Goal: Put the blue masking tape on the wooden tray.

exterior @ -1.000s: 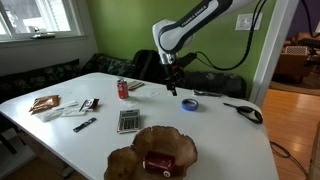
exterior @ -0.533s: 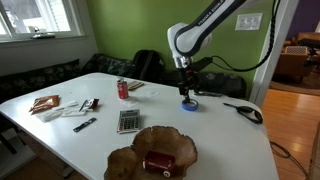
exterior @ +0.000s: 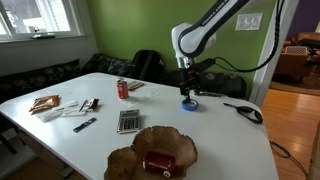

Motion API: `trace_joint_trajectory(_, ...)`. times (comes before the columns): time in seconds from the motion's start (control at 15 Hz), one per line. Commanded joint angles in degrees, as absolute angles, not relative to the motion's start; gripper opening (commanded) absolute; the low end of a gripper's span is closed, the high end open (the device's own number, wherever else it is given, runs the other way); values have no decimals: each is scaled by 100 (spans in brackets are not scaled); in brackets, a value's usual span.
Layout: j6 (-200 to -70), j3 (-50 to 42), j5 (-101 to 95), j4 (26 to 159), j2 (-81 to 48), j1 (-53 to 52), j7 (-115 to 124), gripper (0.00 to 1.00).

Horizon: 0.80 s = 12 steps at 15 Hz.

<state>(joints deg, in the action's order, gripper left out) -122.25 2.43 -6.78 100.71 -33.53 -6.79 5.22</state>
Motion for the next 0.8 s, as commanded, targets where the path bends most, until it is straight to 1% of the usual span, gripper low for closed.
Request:
trace_joint_trajectory(0.0, -13487, 420, -299, 10321, -3315, -402, 21, 100)
trace_joint_trajectory(0.2, -14517, 770, 425, 10583, -3328, 22, -709, 100)
trace_joint_trajectory(0.4, -14545, 1151, 991, 10774, -3309, 383, -1447, 100)
trace_joint_trajectory(0.53, -14491, 1197, 1147, 10915, -3286, 479, -1625, 100)
trace_joint_trajectory(0.73, -14899, 1108, 1127, 11150, -3364, 508, -1721, 100)
